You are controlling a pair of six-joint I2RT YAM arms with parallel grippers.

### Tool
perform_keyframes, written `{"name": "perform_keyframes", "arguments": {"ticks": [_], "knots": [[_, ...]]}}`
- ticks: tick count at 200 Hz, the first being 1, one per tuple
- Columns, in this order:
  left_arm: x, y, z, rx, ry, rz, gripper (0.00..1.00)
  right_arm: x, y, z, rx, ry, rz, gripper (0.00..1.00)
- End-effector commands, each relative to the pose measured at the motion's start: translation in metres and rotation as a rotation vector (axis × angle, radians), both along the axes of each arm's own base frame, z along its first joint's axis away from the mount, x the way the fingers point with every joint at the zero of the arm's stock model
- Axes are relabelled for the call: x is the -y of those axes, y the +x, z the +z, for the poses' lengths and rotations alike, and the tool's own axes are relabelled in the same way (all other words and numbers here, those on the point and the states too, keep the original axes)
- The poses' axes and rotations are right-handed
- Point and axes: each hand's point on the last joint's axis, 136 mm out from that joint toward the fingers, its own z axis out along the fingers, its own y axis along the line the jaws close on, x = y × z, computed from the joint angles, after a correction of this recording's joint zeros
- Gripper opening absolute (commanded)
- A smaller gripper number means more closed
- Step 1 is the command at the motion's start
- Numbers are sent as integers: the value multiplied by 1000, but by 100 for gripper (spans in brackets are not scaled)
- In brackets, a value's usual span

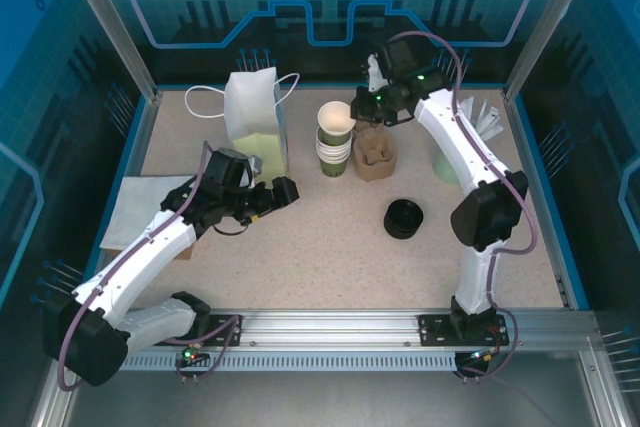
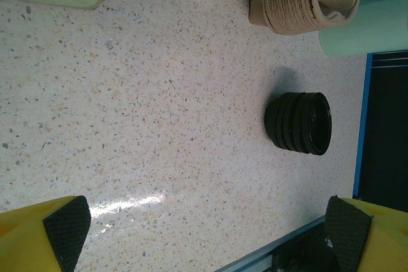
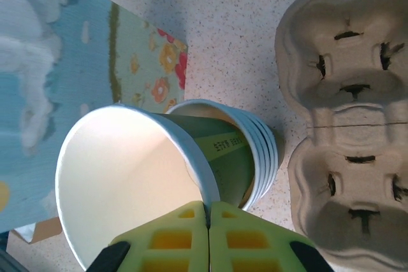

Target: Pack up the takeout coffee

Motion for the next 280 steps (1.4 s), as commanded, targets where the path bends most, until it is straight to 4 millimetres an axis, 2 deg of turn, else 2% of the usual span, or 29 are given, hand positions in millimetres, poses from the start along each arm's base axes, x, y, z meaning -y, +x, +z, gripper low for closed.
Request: {"name": "perform_keyframes", "arguments": {"ticks": [1, 26, 50, 91, 125, 159, 207, 228, 245, 259, 280], "knots": [[0, 2, 23, 63, -11, -6, 99, 10, -26, 62, 128, 16, 12, 7], [-1, 2, 29, 81, -15, 4, 99, 23, -53, 76, 154, 15, 16, 7], [-3, 2, 31, 90, -12, 10, 99, 28, -86, 68, 126, 33, 35, 7], [-5, 1, 30, 88, 0, 18, 99, 29, -139, 17, 27, 29, 64, 8], [-6, 3, 31, 93, 6, 22, 99, 17, -166, -38, -52, 22, 89, 8], [-6, 3, 31, 88, 4, 25, 99, 4, -174, -90, -111, -3, 100, 8], [-6, 2, 29, 79, 4, 26, 99, -6, -166, -135, -170, -56, 117, 8], [-6, 2, 28, 77, 7, 25, 99, -6, -163, -146, -188, -78, 118, 9], [-5, 2, 27, 74, 7, 22, 99, -6, -164, -149, -198, -85, 118, 15], [-5, 2, 28, 76, 7, 23, 99, -5, -165, -146, -192, -83, 119, 28], [-5, 3, 31, 84, 4, 17, 99, 6, -165, -133, -165, -98, 112, 40]]}}
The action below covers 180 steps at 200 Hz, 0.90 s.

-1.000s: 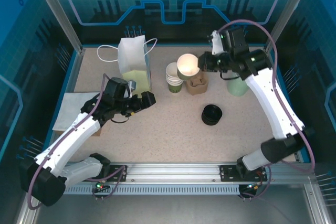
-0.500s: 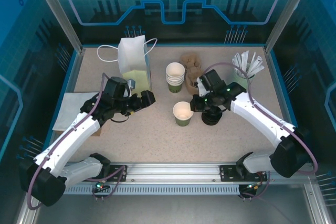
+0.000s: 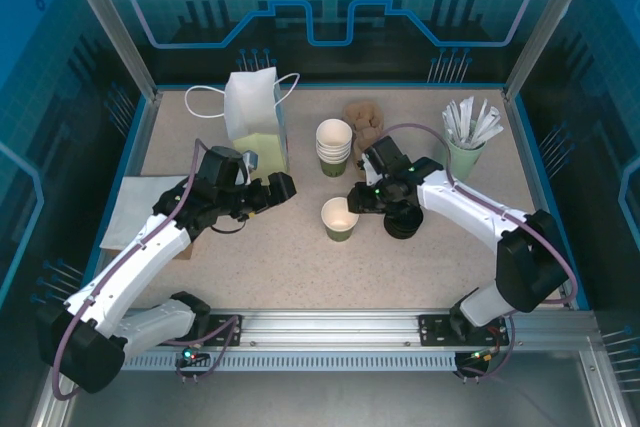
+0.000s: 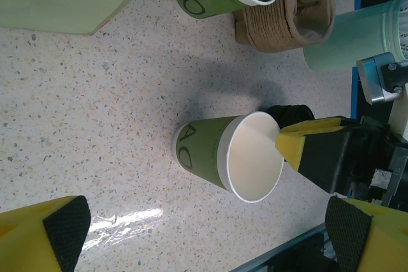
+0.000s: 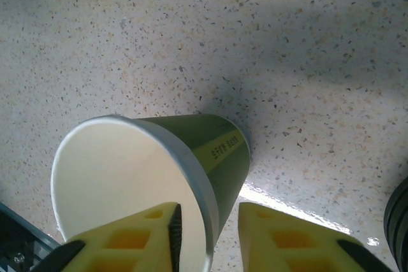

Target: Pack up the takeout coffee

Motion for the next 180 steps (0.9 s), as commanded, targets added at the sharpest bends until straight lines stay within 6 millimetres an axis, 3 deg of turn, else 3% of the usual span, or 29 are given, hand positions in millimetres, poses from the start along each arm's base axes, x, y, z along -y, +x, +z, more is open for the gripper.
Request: {"name": "perform_keyframes", "arguments": {"ticks": [1, 18, 41, 72, 87, 111, 180], "knots": [[0, 0, 12, 21, 5, -7, 99, 8, -1, 15, 44, -13, 3, 40], [3, 0, 14, 23, -6, -18, 99, 29, -1, 30, 81, -40, -21, 44], [7, 0, 14, 21, -29, -27, 99, 74, -2, 38, 108, -101, -92, 45], [12, 1, 10, 12, -44, -33, 99, 137, -11, 19, 30, -185, -216, 45], [14, 2, 6, 3, -41, -37, 99, 155, -14, 9, -4, -211, -248, 44], [18, 3, 4, -5, -39, -45, 99, 164, -14, -5, -46, -210, -270, 44], [24, 4, 2, -11, -31, -57, 99, 160, -6, -36, -129, -204, -277, 40]]}}
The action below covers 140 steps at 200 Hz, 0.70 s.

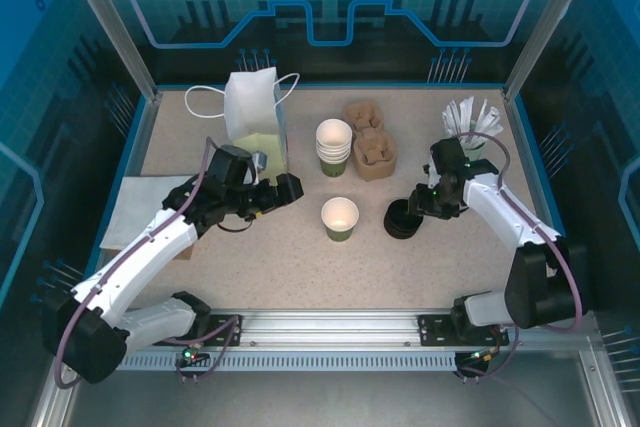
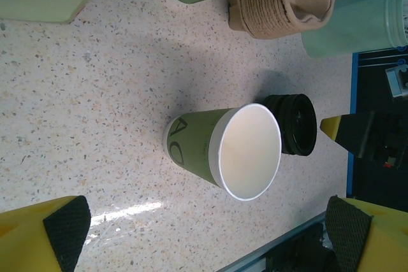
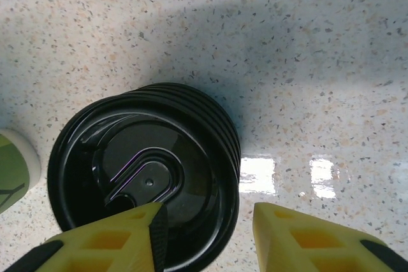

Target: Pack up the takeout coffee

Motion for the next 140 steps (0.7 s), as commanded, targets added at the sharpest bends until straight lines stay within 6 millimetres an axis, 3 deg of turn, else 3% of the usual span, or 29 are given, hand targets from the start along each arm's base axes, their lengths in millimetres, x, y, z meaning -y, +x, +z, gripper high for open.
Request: {"name": "perform_keyframes", "arguments": {"ticks": [1, 69, 140], "knots": [[8, 2, 10, 11, -26, -12, 99, 0, -1, -9, -25, 13, -1, 40], [8, 3, 11, 14, -20, -15, 99, 5, -5, -22, -71, -19, 7, 38], [7, 2, 11, 13, -11, -18, 99, 5, -6, -22, -75, -20, 9, 24]]}}
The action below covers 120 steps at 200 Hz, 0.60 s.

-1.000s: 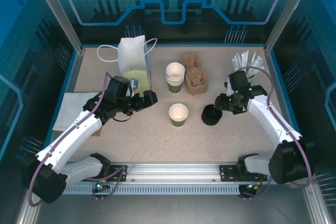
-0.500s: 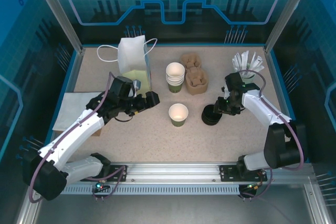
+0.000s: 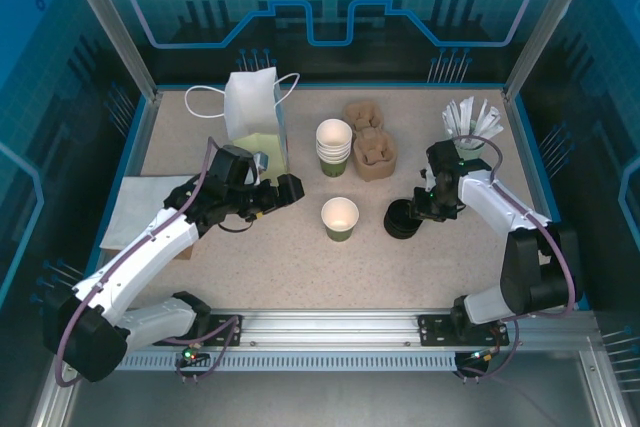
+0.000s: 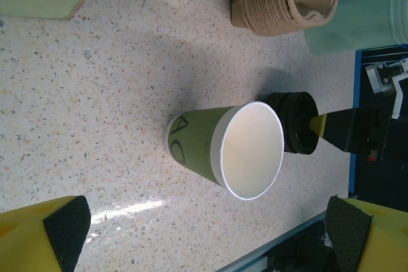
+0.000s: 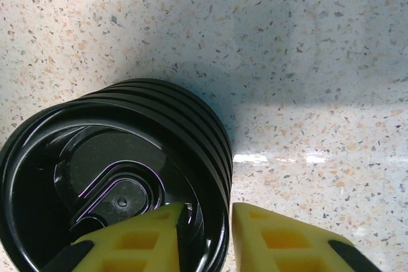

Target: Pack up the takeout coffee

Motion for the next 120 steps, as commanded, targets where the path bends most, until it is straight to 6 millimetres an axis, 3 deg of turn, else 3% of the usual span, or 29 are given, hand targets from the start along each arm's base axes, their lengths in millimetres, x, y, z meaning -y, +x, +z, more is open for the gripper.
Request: {"name": "perform_keyframes", "arguments": {"ticks": [1, 74, 120], "knots": [[6, 2, 13, 19, -15, -13, 99, 4, -4, -2, -17, -2, -6, 24], [6, 1, 14, 25, -11, -17, 99, 6, -3, 14, 17, -12, 5, 17], [10, 0, 29, 64, -39, -46, 99, 6, 1, 38, 93, -11, 16, 17]]}}
